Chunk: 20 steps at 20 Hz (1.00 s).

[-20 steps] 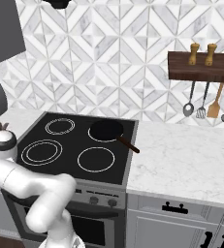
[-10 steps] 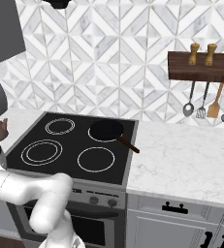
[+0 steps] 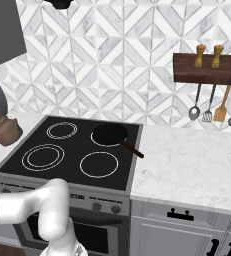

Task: Pick the kettle from the counter and place it on a stove burner. Then turn the burner on.

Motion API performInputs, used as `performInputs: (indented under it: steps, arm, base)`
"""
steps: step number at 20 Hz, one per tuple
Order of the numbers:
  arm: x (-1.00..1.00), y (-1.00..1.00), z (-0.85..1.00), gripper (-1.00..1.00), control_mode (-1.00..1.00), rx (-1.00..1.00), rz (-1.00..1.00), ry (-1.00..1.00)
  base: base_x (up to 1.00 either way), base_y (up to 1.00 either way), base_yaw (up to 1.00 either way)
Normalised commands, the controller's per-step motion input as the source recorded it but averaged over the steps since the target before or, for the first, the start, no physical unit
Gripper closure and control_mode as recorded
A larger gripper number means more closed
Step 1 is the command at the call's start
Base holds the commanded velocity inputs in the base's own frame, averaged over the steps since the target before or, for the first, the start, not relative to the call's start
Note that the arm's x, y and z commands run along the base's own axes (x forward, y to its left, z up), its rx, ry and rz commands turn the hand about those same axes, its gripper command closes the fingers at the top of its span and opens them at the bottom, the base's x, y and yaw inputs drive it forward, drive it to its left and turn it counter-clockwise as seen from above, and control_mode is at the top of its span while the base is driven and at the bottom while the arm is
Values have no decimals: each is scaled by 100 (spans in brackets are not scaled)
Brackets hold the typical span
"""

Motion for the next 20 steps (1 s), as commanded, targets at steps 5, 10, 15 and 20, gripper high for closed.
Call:
performInputs:
  steps: [5, 10, 15, 20]
  arm:
    - [0, -100, -10, 100, -100, -1, 0, -17]
    - [1, -100, 0, 100, -100, 15, 7, -2]
    - [10, -96, 0, 100, -100, 26, 6, 8]
    - [9, -29, -2, 100, -100, 14, 1, 13]
  base:
    - [0, 0, 0]
    - [0, 0, 0]
    - [0, 0, 0]
    - [0, 0, 0]
